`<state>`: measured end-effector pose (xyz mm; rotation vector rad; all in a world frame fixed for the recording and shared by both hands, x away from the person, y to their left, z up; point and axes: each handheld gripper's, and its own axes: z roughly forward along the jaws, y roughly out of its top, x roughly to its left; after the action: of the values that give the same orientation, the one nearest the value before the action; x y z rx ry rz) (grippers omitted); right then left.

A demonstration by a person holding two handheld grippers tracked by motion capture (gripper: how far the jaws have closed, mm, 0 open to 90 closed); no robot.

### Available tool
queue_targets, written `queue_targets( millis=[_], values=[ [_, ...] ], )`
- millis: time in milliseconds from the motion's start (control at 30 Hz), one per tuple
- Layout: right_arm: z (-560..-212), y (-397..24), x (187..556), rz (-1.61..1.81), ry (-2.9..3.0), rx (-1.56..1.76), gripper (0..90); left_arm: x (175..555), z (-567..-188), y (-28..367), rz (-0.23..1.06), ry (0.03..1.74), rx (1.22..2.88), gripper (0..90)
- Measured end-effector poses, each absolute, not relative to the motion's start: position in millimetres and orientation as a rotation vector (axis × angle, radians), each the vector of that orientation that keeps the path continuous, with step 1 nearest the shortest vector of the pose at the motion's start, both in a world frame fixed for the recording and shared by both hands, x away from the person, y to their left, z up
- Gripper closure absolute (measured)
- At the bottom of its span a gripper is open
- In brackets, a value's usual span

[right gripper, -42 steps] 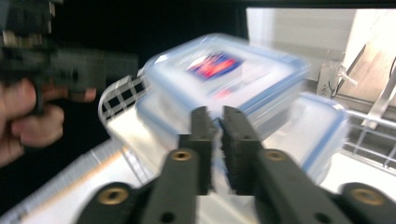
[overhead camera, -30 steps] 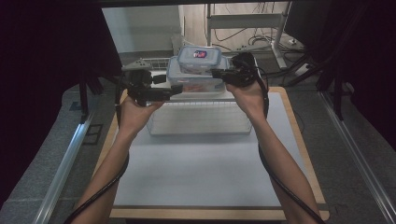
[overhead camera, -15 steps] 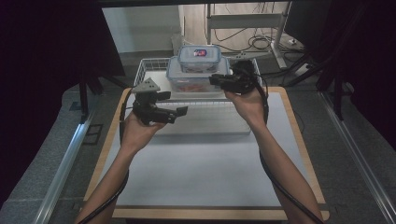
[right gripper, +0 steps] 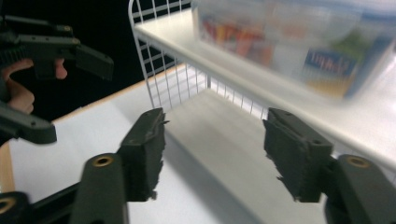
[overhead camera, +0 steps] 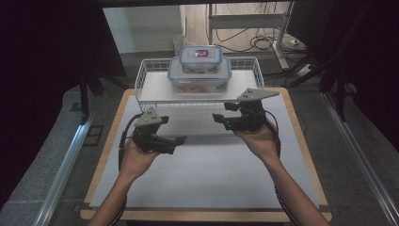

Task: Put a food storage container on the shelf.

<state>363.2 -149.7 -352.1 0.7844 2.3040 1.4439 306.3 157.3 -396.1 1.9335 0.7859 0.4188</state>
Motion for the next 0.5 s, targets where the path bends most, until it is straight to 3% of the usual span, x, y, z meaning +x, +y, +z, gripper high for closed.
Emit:
queue_targets(
  millis=[133,500],
  values=[
    [-364.5,-157.7,350.0,1.43,2.312,0.786,26.3,296.3,-408.1,157.4,0.43,0.788,1.946,4.4],
    [-396.1,-176.1,322.6,1.356,2.336,0.782,15.4,274.0,-438.0,158.5,0.432,0.815,1.957,4.0]
  ],
)
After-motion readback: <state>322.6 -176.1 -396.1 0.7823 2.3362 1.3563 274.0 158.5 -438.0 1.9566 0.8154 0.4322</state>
